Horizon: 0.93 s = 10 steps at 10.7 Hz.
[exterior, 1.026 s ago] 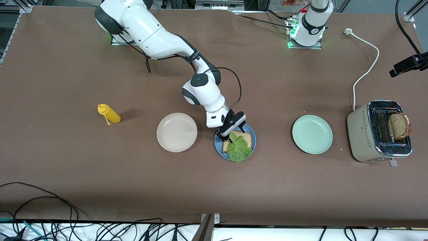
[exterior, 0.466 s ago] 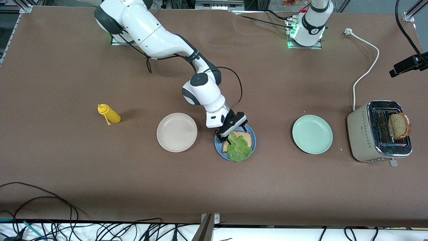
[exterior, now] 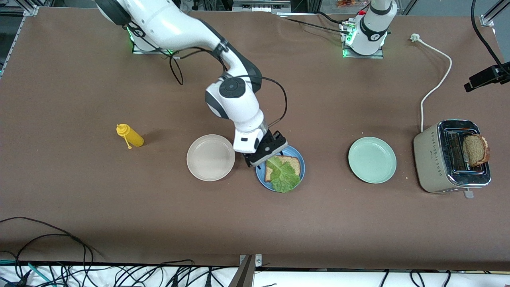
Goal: Make sandwich in blue plate with both arms
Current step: 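Move the right gripper back toward the yellow squeeze bottle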
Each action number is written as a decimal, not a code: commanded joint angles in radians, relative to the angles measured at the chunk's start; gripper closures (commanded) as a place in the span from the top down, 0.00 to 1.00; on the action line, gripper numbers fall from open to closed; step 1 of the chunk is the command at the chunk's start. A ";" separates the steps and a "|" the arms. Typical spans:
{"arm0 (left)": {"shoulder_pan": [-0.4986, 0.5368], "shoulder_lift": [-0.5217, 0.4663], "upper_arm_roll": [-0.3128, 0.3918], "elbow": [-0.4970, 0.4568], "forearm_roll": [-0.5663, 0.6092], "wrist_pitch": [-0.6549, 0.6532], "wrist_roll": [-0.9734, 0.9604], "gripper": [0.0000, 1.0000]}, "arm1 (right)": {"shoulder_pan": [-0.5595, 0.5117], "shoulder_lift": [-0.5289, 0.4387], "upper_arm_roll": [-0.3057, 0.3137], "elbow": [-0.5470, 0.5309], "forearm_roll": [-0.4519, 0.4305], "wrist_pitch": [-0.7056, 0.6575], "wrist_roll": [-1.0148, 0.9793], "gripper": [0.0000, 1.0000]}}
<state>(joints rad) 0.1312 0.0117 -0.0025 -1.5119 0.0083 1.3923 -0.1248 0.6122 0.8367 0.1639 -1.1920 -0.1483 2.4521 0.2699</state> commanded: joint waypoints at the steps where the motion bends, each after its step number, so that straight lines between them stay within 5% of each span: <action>1: 0.005 -0.003 -0.002 0.016 0.012 -0.019 0.025 1.00 | -0.066 -0.196 0.000 -0.043 0.101 -0.331 0.003 1.00; 7: 0.005 -0.003 -0.002 0.016 0.012 -0.019 0.025 1.00 | -0.300 -0.424 -0.020 -0.043 0.131 -0.920 -0.047 1.00; 10: 0.005 -0.003 -0.002 0.016 0.012 -0.019 0.025 1.00 | -0.332 -0.436 -0.140 -0.043 0.128 -1.060 -0.069 1.00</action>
<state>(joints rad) 0.1319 0.0112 -0.0014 -1.5106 0.0083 1.3908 -0.1248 0.2883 0.4231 0.1093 -1.1989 -0.0398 1.4630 0.2276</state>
